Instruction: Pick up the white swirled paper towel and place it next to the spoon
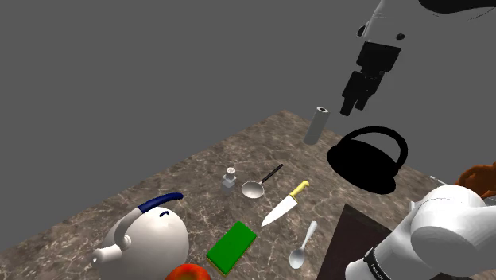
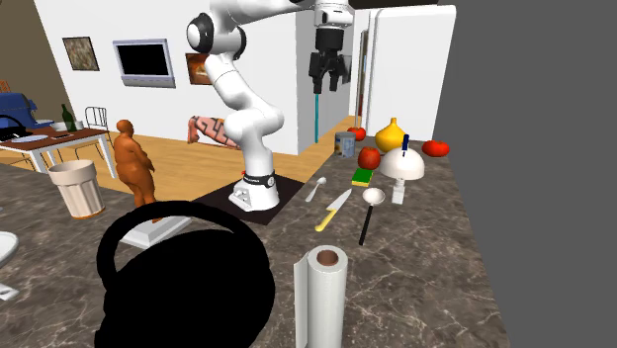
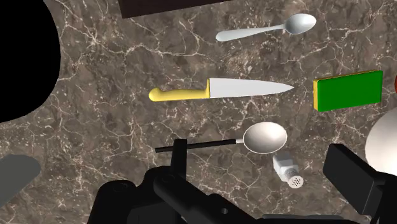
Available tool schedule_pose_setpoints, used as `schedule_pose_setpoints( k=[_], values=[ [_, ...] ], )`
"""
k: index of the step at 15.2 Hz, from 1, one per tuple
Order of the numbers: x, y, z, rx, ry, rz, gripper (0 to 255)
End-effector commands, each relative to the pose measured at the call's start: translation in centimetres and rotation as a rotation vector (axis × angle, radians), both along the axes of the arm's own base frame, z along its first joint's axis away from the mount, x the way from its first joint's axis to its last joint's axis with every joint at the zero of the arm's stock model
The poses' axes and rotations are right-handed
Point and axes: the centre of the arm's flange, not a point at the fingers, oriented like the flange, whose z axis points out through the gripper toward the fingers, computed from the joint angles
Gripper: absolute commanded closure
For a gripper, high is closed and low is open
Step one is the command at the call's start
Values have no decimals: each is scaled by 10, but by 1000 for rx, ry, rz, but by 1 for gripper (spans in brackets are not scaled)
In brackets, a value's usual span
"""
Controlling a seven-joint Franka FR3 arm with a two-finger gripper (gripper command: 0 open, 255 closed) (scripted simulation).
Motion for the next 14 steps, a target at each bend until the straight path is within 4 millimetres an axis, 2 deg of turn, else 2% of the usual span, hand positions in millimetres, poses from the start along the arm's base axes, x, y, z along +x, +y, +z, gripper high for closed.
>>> schedule_pose_setpoints(
  k=[1, 14],
  values=[
    [0, 0, 0, 0, 0, 0, 0],
    [82, -134, -60, -11, -28, 23, 0]
  ],
)
